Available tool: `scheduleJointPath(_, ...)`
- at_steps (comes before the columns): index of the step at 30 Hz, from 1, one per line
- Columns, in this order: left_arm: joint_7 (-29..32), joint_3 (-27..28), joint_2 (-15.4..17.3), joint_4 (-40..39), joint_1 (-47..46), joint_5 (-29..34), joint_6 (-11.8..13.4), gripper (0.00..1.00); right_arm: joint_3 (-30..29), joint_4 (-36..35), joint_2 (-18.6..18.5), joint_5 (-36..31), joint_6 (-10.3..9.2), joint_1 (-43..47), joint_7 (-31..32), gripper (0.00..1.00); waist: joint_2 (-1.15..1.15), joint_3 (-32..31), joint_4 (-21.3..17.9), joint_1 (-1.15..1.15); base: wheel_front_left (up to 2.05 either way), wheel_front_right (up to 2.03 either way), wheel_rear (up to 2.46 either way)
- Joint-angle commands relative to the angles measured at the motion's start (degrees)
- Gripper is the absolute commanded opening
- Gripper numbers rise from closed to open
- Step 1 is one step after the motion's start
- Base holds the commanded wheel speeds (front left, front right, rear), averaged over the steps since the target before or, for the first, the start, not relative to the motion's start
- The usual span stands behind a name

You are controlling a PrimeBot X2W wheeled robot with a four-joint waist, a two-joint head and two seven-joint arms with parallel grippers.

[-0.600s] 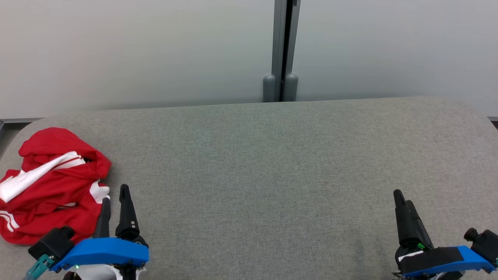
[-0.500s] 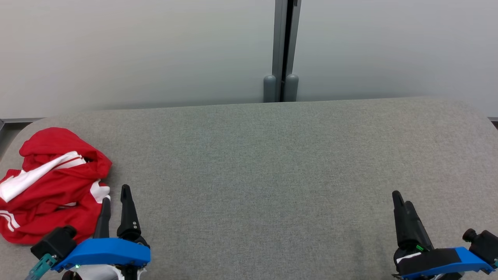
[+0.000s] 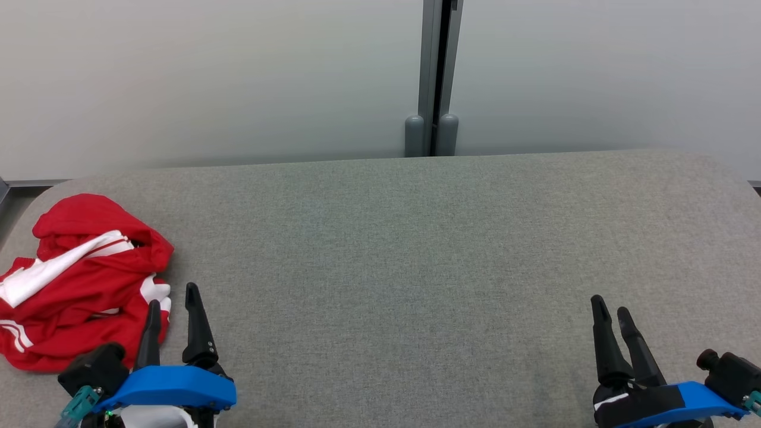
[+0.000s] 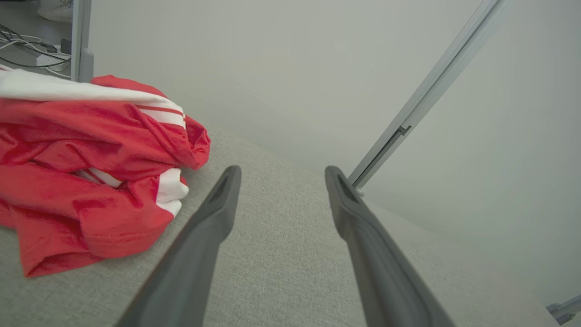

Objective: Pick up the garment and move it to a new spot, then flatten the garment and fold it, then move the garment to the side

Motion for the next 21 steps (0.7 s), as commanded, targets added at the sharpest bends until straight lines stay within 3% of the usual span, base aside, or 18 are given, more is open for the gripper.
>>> scheduleJointPath(1, -0.6, -0.2, 0.3, -0.3, -0.9, 1.9, 0.5, 1.00, 0.2, -0.7, -0.4, -1.7, 0.10, 0.3, -0.6, 1.00, 0.00, 0.0, 0.0, 0.00, 0.00, 0.00, 0.00)
scheduleJointPath(21, -3.4, -1.3, 0.9, 0.5, -0.9, 12.7, 1.7, 1.00, 1.4, -0.9, -0.5, -12.1, 0.12, 1.2, -3.4, 1.00, 0.00, -0.1, 0.4, 0.00, 0.00, 0.00, 0.00)
